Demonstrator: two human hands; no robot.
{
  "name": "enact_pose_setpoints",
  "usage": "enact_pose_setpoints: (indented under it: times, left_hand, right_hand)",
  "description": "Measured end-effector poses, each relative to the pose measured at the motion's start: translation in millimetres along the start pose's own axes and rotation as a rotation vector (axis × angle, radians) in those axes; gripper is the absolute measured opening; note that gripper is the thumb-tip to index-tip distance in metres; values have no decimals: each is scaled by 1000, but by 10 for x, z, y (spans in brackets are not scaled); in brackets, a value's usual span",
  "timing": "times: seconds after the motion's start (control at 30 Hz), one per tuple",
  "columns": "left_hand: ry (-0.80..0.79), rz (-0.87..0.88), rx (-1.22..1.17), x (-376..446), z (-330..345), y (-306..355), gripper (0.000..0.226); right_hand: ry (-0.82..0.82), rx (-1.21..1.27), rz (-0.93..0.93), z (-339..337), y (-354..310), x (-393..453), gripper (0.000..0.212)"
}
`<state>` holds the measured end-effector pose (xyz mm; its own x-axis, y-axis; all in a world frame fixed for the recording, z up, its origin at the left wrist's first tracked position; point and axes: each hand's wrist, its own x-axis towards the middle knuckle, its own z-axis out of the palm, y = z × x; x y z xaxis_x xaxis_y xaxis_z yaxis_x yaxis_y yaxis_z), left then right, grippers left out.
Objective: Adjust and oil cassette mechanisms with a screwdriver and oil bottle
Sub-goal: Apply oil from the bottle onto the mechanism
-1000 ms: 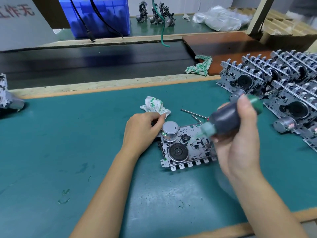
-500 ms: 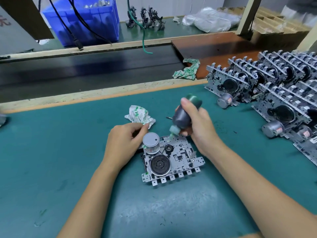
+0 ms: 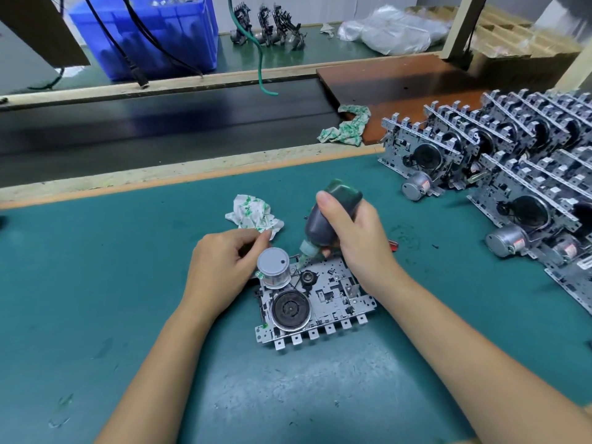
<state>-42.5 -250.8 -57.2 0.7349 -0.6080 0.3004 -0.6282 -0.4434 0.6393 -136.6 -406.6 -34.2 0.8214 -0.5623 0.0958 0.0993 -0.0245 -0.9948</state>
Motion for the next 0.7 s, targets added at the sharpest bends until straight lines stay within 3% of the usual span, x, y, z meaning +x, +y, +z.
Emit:
enact_pose_setpoints:
  times: [0.27, 0.43, 0.5, 0.6, 0.7]
  left_hand:
    - [16, -22, 9, -7, 11, 1, 47]
    - [89, -72, -164, -32, -102, 186, 45]
    - [73, 4, 24, -84, -175, 297, 44]
    - [51, 94, 392, -164, -165, 421, 49]
    - [40, -49, 204, -179, -133, 477, 46]
  right_hand:
    - [6, -8, 15, 2, -25, -7, 17]
    - [40, 45, 50, 3, -52, -14, 21]
    - [102, 80, 71, -31, -89, 3, 25]
    - [186, 276, 101, -124, -184, 37, 34]
    - [226, 538, 114, -238, -287, 67, 42]
